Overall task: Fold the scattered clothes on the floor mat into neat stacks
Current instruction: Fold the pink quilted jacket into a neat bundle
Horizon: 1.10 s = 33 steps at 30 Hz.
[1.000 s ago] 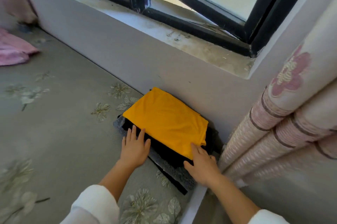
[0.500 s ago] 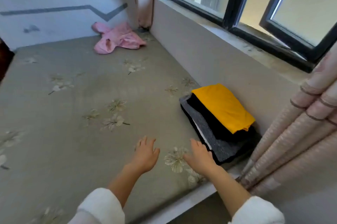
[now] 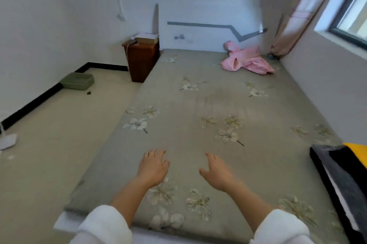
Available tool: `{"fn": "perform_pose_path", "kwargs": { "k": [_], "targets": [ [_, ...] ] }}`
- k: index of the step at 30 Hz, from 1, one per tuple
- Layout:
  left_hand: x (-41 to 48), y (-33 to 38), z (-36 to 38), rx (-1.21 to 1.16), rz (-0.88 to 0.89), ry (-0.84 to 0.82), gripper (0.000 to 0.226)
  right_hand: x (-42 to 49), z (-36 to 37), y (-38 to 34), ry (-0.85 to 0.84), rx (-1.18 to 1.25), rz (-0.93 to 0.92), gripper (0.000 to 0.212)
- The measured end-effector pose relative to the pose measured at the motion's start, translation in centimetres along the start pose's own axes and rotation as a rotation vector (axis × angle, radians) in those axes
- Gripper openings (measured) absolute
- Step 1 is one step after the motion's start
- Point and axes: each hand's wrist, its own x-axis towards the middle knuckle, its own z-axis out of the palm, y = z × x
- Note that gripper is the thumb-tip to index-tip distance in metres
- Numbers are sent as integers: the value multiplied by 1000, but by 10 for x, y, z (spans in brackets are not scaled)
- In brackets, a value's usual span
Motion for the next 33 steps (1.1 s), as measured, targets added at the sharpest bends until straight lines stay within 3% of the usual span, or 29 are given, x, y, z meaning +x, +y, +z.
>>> {"fn": "perform_pose_path", "kwargs": {
  "k": [7,13,21,33],
  "targets": [
    [-10,-203,-92,-33,-156,86,47,63,82,-212,-86,-32,-164,70],
    [-13,-331,-146,-18,-254,146,46,102,141,-350,-154,-90,-269,70],
    [37,-437,-194,-5,-257,189,45,171,182,-464,-157,-169,-314,70],
    [212,-561,-273,99,-108,65,46,338,206,-595,-114,-119,-135,65]
  ]
}}
